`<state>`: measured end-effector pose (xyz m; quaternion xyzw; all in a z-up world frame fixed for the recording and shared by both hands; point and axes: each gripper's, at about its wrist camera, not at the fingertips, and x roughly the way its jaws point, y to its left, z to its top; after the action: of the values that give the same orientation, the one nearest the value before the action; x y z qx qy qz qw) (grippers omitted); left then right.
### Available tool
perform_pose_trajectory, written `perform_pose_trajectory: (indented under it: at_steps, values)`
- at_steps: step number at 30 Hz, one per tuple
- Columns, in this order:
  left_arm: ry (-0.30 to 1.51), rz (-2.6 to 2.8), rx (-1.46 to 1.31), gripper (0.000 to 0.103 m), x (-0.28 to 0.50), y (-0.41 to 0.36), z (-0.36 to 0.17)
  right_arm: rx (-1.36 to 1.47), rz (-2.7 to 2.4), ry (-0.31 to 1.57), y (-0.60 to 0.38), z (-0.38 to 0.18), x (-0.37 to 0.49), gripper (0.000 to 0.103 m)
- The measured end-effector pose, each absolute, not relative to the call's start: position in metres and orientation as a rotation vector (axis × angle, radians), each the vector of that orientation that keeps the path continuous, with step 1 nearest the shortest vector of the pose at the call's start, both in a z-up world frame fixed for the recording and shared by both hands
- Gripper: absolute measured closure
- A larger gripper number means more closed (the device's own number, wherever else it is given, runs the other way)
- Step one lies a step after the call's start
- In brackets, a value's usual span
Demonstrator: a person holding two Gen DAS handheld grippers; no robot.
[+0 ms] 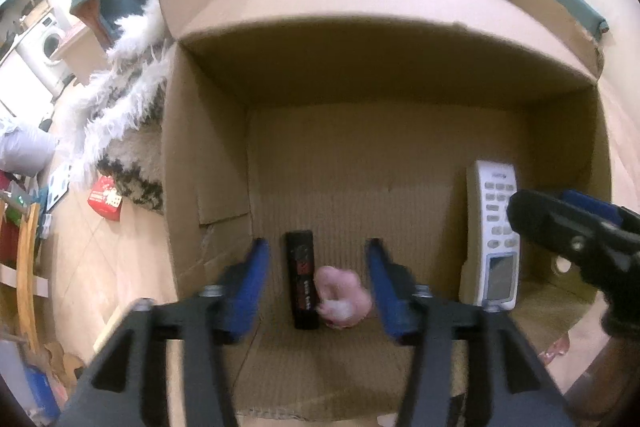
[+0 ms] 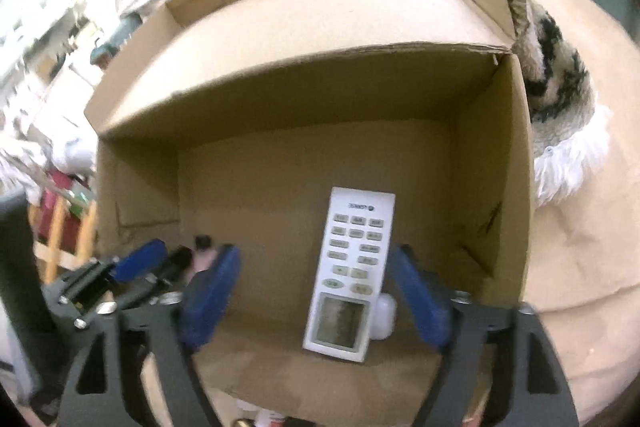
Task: Organize rigid objects
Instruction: 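Open both grippers to release the remote and pink heart item in the box, then withdraw both grippers from the box toward the remaining items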
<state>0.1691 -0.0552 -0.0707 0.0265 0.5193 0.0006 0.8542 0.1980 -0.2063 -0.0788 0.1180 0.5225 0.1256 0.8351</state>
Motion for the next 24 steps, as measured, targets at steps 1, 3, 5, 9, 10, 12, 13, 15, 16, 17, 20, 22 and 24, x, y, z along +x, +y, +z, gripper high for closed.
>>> perform_pose_trajectory:
  at_steps: [1,3,5,9,10,12,13,15,16,17,20,22,24]
  values:
    - [1.073,0.004,0.056,0.042,0.168,-0.055,-0.067,0.249,0.257,1.092,-0.207,-0.076,0.198,0.0]
    - [1.057,0.005,0.06,0.042,0.167,-0.056,-0.063,0.243,0.248,1.073,-0.208,-0.073,0.198,0.0]
    - [1.05,0.008,0.061,0.042,0.167,-0.057,-0.062,0.24,0.237,1.069,-0.211,-0.072,0.197,0.0]
    - [1.06,0.018,0.059,0.042,0.167,-0.056,-0.062,0.228,0.226,1.065,-0.212,-0.071,0.195,0.0]
    - [1.061,0.021,0.059,0.042,0.167,-0.057,-0.062,0.222,0.226,1.059,-0.214,-0.07,0.195,0.0]
    - [1.062,0.025,0.056,0.042,0.167,-0.056,-0.062,0.206,0.218,1.043,-0.213,-0.07,0.195,0.0]
    - [1.061,0.03,0.053,0.042,0.167,-0.056,-0.061,0.196,0.211,1.036,-0.214,-0.07,0.192,0.0]
    - [1.054,0.024,0.049,0.042,0.168,-0.054,-0.06,0.199,0.212,1.036,-0.216,-0.069,0.191,0.0]
    - [1.049,0.022,0.051,0.042,0.167,-0.054,-0.059,0.209,0.217,1.033,-0.217,-0.068,0.191,0.0]
    - [1.042,0.023,0.054,0.042,0.166,-0.055,-0.058,0.211,0.217,1.03,-0.218,-0.066,0.19,0.0]
    - [1.028,0.014,0.052,0.042,0.163,-0.054,-0.054,0.193,0.205,1.023,-0.221,-0.062,0.189,0.0]
    - [1.022,0.012,0.043,0.042,0.16,-0.054,-0.053,0.2,0.205,1.015,-0.224,-0.06,0.187,0.0]
    - [1.021,0.013,0.029,0.042,0.157,-0.053,-0.052,0.22,0.207,1.005,-0.227,-0.058,0.184,0.0]
